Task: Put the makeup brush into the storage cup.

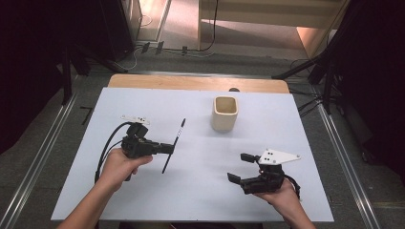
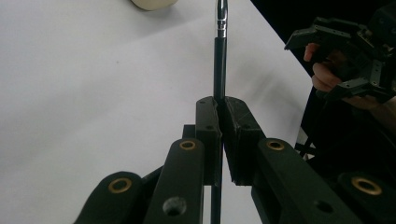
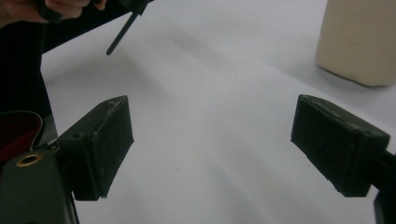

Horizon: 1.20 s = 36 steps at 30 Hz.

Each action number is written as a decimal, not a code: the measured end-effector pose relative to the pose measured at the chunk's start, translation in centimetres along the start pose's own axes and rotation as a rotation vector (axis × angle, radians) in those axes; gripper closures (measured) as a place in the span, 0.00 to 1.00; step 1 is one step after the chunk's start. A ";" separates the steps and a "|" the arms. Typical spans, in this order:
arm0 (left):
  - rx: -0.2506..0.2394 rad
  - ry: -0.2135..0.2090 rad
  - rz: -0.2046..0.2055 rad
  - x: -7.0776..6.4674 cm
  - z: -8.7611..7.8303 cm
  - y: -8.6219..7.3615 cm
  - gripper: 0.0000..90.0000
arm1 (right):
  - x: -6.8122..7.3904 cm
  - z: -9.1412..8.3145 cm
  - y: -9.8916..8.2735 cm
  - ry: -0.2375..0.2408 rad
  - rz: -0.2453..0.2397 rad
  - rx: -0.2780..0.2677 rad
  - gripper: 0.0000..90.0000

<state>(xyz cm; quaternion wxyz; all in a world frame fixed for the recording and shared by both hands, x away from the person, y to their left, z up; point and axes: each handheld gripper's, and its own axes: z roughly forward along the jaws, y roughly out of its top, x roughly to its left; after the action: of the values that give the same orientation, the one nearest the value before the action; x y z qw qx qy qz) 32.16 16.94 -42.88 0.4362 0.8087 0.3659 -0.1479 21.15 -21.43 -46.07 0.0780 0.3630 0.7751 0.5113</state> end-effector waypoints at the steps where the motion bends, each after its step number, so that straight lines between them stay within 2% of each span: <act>1: 0.000 0.000 0.000 0.0 0.0 0.0 0.95 | 0.0 0.0 0.0 0.000 0.000 0.000 0.15; 2: -0.015 0.008 0.010 -0.3 0.1 -0.2 0.95 | 0.0 0.0 0.1 0.008 0.001 -0.004 0.15; 6: -0.062 -0.001 -0.005 -0.7 0.3 -0.8 0.95 | 0.2 0.3 0.2 -0.003 -0.018 0.003 0.15; 11: -0.080 -0.002 -0.013 -0.9 0.8 -1.2 0.95 | 0.6 0.6 0.5 0.006 -0.007 -0.009 0.15; 17: -0.069 -0.002 -0.012 -1.3 1.9 -1.7 0.95 | 0.6 1.0 0.7 -0.005 0.042 -0.010 0.15; 20: -0.074 -0.025 -0.023 -1.4 2.3 -1.9 0.95 | 0.7 1.1 0.9 -0.014 0.066 -0.009 0.16; 25: -0.082 -0.016 -0.020 -1.7 2.8 -2.1 0.95 | 0.9 1.5 1.1 -0.019 0.082 -0.016 0.16; 30: -0.102 -0.034 -0.012 -1.8 3.2 -2.5 0.95 | 1.2 2.1 1.3 -0.032 0.104 -0.005 0.16; 36: -0.110 -0.032 -0.005 -1.8 3.5 -2.5 0.95 | 1.4 2.3 1.6 -0.044 0.123 -0.013 0.16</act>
<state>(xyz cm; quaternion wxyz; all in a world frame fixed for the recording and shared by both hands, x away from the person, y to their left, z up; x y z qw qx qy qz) 29.36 14.14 -45.41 0.4853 0.7801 0.3686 -0.1417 22.06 -18.47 -45.45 0.0658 0.4208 0.7460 0.5118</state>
